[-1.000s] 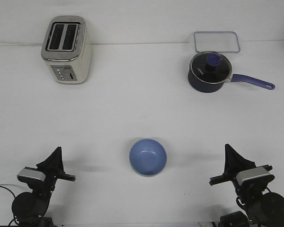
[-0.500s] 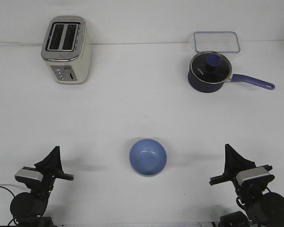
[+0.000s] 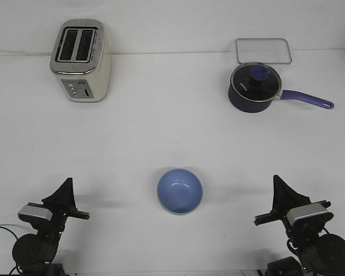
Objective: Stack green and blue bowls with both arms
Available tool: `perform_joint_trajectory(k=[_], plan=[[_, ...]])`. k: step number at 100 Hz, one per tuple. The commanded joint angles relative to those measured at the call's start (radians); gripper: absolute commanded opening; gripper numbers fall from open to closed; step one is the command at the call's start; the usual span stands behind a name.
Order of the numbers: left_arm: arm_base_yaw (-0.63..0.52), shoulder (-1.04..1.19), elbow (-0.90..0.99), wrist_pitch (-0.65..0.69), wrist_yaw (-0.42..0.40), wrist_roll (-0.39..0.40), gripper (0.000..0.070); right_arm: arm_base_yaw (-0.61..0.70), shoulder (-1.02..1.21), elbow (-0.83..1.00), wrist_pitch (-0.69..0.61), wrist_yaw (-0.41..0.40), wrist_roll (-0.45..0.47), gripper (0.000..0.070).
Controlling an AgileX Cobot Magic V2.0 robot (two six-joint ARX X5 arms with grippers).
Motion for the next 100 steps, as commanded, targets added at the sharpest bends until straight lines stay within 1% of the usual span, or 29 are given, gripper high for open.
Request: perform_joint_trajectory(k=[1, 15, 21, 23, 29, 40, 47, 53, 59, 72, 83, 100], plan=[[0.001, -0.001, -0.019, 0.010, 0.003, -0.002, 0.0014, 0.002, 0.001, 0.006, 0.012, 0.003, -0.002, 0.0000], [0.001, -0.001, -0.019, 0.010, 0.003, -0.002, 0.0015, -0.007, -0.001, 0.006, 0.012, 0.004, -0.007, 0.0000], [0.001, -0.001, -0.019, 0.010, 0.003, -0.002, 0.0014, -0.030, -0.002, 0.002, 0.012, 0.013, -0.038, 0.0000], [0.001, -0.001, -0.019, 0.010, 0.003, -0.002, 0.0014, -0.038, -0.002, -0.002, 0.013, 0.015, -0.051, 0.0000], [0.001, -0.001, -0.019, 0.010, 0.003, -0.002, 0.0014, -0.079, -0.015, -0.040, 0.032, 0.030, -0.146, 0.0000], [0.001, -0.001, -0.019, 0.010, 0.003, -0.002, 0.0015, -0.146, -0.056, -0.183, 0.171, 0.014, -0.270, 0.0000], [0.001, -0.001, -0.019, 0.010, 0.003, -0.002, 0.0015, -0.180, -0.096, -0.281, 0.247, -0.011, -0.315, 0.0000], [0.001, -0.001, -0.019, 0.010, 0.003, -0.002, 0.0015, -0.201, -0.133, -0.356, 0.278, -0.029, -0.338, 0.0000], [0.001, -0.001, -0.019, 0.010, 0.003, -0.002, 0.0014, -0.212, -0.130, -0.420, 0.311, -0.033, -0.345, 0.0000], [0.001, 0.000, -0.019, 0.009, 0.003, -0.002, 0.0014, -0.216, -0.130, -0.513, 0.324, -0.050, -0.344, 0.0000], [0.001, -0.001, -0.019, 0.007, 0.003, -0.002, 0.0014, -0.215, -0.130, -0.510, 0.307, -0.060, -0.373, 0.0000], [0.001, -0.001, -0.019, 0.006, 0.003, -0.002, 0.0014, -0.215, -0.130, -0.510, 0.371, -0.060, -0.382, 0.0000]])
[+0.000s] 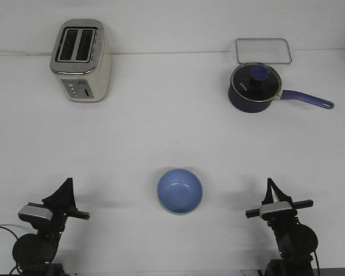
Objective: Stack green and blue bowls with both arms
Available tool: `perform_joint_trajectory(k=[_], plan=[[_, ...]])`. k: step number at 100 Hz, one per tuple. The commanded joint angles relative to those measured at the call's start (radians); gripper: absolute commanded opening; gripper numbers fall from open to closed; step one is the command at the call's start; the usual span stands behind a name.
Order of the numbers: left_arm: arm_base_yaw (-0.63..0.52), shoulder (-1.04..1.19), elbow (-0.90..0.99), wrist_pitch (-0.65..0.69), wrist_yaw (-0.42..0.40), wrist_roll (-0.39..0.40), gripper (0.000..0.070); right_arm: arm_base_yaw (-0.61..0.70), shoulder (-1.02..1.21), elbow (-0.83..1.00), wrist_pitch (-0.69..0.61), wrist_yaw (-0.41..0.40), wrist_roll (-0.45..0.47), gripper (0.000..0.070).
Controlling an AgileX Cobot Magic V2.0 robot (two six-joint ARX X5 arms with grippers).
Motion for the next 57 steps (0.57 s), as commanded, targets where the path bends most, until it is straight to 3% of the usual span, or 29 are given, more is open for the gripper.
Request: perform_joint_trajectory(k=[1, 57], plan=[[0.000, -0.001, -0.019, 0.010, 0.003, -0.001, 0.0015, 0.001, -0.002, -0.002, 0.033, -0.002, -0.013, 0.0000], [0.001, -0.001, -0.019, 0.010, 0.003, -0.001, 0.0014, 0.001, -0.002, -0.002, 0.086, 0.001, -0.013, 0.0000]])
